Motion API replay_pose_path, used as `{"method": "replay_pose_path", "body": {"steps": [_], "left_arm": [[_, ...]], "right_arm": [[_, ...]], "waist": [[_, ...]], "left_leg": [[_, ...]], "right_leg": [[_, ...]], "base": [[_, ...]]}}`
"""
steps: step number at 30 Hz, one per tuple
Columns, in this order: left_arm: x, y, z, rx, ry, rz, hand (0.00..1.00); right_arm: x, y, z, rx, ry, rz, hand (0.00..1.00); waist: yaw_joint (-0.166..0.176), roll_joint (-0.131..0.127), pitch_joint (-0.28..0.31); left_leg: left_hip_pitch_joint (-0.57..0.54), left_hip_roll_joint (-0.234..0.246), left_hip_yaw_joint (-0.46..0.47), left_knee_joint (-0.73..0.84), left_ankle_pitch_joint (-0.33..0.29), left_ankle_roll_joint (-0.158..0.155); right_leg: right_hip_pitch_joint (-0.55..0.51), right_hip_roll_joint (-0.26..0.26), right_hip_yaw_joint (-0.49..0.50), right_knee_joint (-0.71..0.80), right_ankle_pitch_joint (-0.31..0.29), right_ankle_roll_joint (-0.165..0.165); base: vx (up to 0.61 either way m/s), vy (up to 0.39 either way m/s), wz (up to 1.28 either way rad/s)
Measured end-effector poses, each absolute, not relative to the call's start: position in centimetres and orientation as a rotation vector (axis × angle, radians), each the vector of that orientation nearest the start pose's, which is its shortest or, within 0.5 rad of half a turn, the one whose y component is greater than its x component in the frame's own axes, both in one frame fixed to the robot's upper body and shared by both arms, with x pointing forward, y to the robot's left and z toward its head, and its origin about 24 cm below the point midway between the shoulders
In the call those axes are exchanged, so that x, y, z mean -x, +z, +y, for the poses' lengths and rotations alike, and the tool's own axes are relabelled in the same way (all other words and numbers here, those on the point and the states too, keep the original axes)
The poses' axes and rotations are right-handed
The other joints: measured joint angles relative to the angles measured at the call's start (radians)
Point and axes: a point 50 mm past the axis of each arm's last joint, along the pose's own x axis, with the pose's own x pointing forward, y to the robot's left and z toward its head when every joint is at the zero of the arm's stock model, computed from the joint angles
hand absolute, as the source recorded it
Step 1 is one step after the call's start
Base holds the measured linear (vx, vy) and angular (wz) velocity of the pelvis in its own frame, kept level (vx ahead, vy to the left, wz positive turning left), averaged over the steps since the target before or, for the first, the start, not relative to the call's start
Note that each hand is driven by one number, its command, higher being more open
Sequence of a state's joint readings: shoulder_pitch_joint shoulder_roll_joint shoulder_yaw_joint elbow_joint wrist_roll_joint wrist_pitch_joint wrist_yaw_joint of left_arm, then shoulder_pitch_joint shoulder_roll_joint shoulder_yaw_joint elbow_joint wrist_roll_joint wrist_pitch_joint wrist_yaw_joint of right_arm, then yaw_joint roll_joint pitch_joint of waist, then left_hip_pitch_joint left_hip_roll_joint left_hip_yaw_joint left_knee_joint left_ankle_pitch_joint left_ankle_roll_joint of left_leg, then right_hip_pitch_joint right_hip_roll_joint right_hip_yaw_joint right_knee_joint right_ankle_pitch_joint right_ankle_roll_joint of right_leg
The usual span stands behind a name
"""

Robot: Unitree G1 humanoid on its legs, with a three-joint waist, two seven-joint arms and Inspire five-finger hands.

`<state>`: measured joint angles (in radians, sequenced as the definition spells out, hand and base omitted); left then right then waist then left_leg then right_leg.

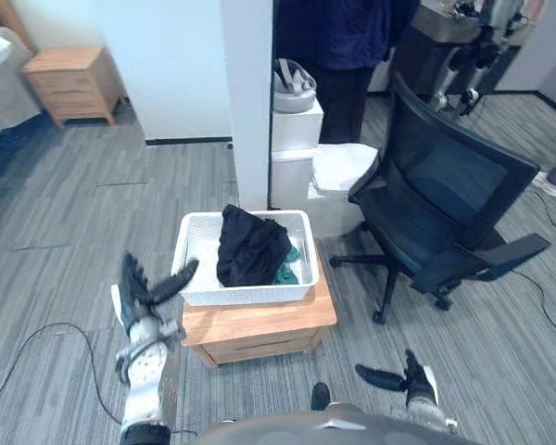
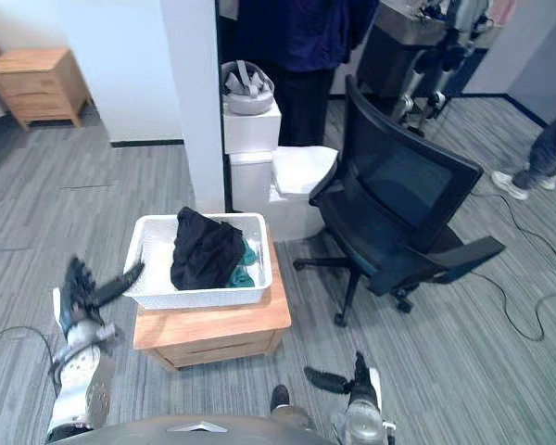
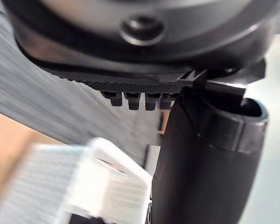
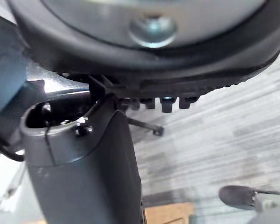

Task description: Tidy up the quilt and then pick up the clothes from the bed and put them into the laundry hamper

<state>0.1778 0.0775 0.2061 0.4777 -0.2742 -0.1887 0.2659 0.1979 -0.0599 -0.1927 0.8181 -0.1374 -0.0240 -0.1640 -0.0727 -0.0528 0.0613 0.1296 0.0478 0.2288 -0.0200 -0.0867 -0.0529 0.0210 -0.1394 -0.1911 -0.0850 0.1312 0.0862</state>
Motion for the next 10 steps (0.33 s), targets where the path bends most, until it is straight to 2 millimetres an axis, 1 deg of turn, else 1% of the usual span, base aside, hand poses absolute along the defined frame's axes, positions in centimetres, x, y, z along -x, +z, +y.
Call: {"method": "replay_pose_path", "body": {"steps": [1, 2, 3, 4, 5, 6, 7, 8, 9, 10], "left_arm": [[-14.9, -8.9, 24.2, 0.153, 0.643, 0.507, 1.00], [-12.6, -11.0, 24.1, 0.216, 0.683, 0.633, 1.00], [-11.4, -12.1, 23.8, 0.249, 0.699, 0.702, 1.00], [-8.8, -13.9, 23.2, 0.296, 0.741, 0.832, 1.00], [-7.0, -14.9, 22.6, 0.321, 0.762, 0.920, 1.00], [-4.7, -15.9, 21.9, 0.387, 0.815, 1.006, 1.00], [-3.7, -16.2, 22.2, 0.435, 0.878, 1.033, 1.00], [-3.2, -16.3, 22.2, 0.429, 0.879, 1.050, 1.00], [-1.9, -16.6, 22.0, 0.407, 0.868, 1.106, 1.00], [-1.3, -16.6, 22.0, 0.400, 0.863, 1.123, 1.00]], "right_arm": [[-9.2, -14.6, -21.6, 0.178, -0.341, 0.994, 1.00], [-9.3, -14.8, -21.2, 0.164, -0.338, 1.010, 1.00], [-9.2, -14.9, -20.9, 0.155, -0.335, 1.021, 1.00], [-9.0, -15.2, -20.4, 0.143, -0.328, 1.044, 1.00], [-8.7, -15.4, -20.3, 0.130, -0.331, 1.061, 1.00], [-8.5, -15.6, -20.3, 0.119, -0.340, 1.080, 1.00], [-8.1, -15.9, -20.2, 0.098, -0.357, 1.102, 1.00], [-7.9, -16.0, -20.3, 0.080, -0.370, 1.112, 1.00], [-7.4, -16.2, -20.4, 0.060, -0.390, 1.133, 1.00], [-7.4, -16.2, -20.5, 0.043, -0.403, 1.133, 1.00]], "waist": [[0.004, 0.001, -0.001], [0.009, 0.002, 0.001], [0.013, 0.001, 0.001], [0.016, -0.001, 0.000], [0.018, -0.001, 0.001], [0.022, -0.001, 0.001], [0.032, -0.002, 0.002], [0.039, -0.001, 0.005], [0.046, 0.004, 0.005], [0.045, 0.006, 0.004]], "left_leg": [[0.004, 0.002, 0.008, -0.008, 0.003, -0.004], [0.010, 0.004, 0.017, -0.021, 0.009, -0.007], [0.017, 0.006, 0.024, -0.029, 0.012, -0.010], [0.022, 0.008, 0.027, -0.038, 0.015, -0.013], [0.022, 0.008, 0.028, -0.038, 0.015, -0.013], [0.023, 0.010, 0.033, -0.038, 0.016, -0.013], [0.030, 0.010, 0.033, -0.045, 0.024, -0.021], [0.042, 0.011, 0.036, -0.052, 0.024, -0.021], [0.070, 0.012, 0.041, -0.063, 0.023, -0.020], [0.078, 0.011, 0.043, -0.068, 0.023, -0.019]], "right_leg": [[0.000, 0.001, 0.000, 0.000, -0.001, 0.000], [-0.001, 0.002, 0.001, 0.000, -0.002, 0.001], [-0.001, 0.004, 0.002, 0.000, -0.002, 0.001], [0.001, 0.006, 0.002, 0.000, -0.005, 0.003], [0.002, 0.006, 0.001, 0.000, -0.007, 0.005], [0.004, 0.006, 0.000, 0.000, -0.008, 0.009], [0.010, 0.006, -0.002, 0.000, -0.007, 0.010], [0.018, 0.008, -0.003, 0.000, -0.008, 0.010], [0.038, 0.010, -0.003, 0.000, -0.014, 0.014], [0.044, 0.010, -0.003, 0.000, -0.017, 0.016]], "base": [[-0.02, -0.029, 0.09], [-0.01, -0.022, -0.05], [-0.01, -0.026, -0.06], [0.00, 0.000, 0.00], [0.00, 0.000, 0.00], [0.05, 0.005, 0.10], [0.05, 0.004, 0.05], [0.07, 0.011, 0.03], [0.06, 0.012, -0.05], [0.04, 0.013, -0.03]]}}
